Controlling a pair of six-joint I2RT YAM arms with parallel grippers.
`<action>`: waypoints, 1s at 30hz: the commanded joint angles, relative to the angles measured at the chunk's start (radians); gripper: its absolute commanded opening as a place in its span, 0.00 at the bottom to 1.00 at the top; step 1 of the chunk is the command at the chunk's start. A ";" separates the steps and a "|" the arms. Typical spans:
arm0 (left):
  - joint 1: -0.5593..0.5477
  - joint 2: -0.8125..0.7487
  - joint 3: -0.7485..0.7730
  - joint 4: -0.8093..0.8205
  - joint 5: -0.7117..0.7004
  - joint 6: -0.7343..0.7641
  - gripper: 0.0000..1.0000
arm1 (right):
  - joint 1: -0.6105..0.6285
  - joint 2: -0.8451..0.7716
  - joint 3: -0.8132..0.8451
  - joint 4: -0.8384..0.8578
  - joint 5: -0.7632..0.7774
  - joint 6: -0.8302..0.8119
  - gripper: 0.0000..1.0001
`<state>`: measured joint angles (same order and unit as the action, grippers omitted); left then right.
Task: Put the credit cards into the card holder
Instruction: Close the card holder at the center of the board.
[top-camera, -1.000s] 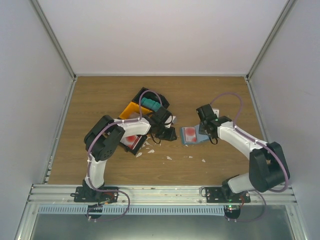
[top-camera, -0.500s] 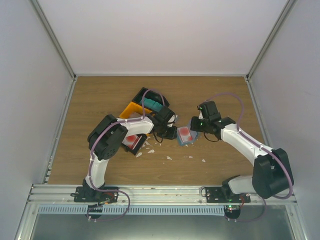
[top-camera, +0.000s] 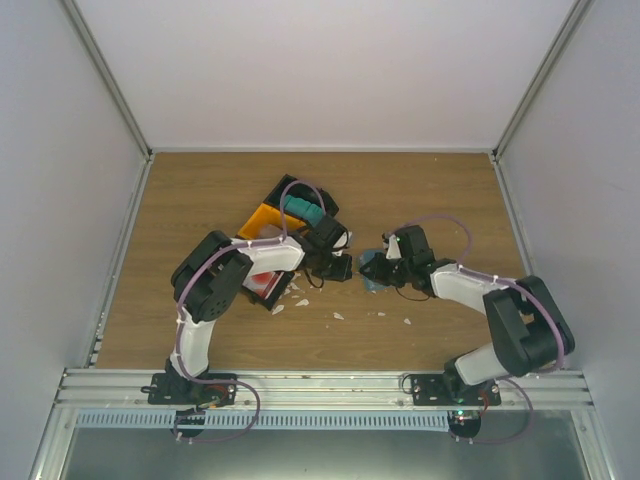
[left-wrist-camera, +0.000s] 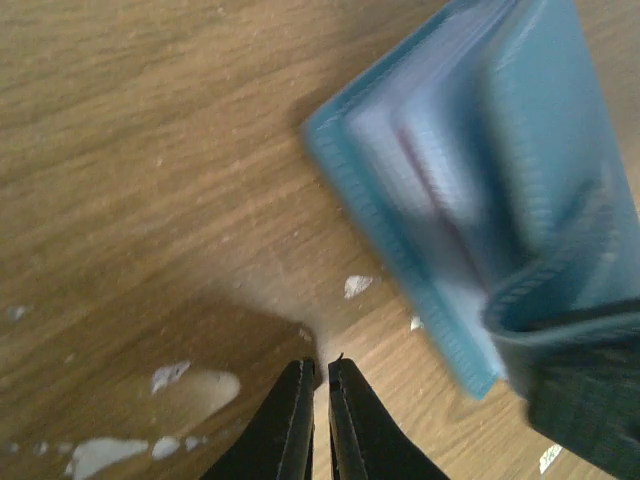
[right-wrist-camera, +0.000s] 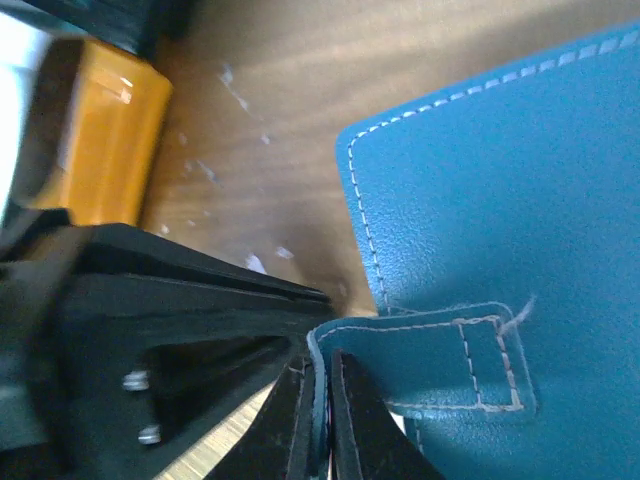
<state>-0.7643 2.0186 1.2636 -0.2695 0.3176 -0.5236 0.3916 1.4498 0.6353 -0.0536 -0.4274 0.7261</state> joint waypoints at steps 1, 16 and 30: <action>-0.012 -0.072 -0.040 0.029 -0.017 -0.036 0.10 | -0.007 0.058 -0.071 0.175 -0.092 0.088 0.00; -0.012 -0.281 -0.140 0.037 -0.070 -0.055 0.17 | -0.004 0.015 -0.043 0.103 -0.081 0.032 0.38; -0.012 -0.299 -0.068 0.025 -0.033 -0.031 0.28 | -0.096 -0.234 -0.040 -0.043 -0.079 -0.028 0.55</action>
<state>-0.7689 1.7550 1.1637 -0.2733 0.2573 -0.5724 0.3389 1.2884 0.5930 -0.0532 -0.5030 0.7254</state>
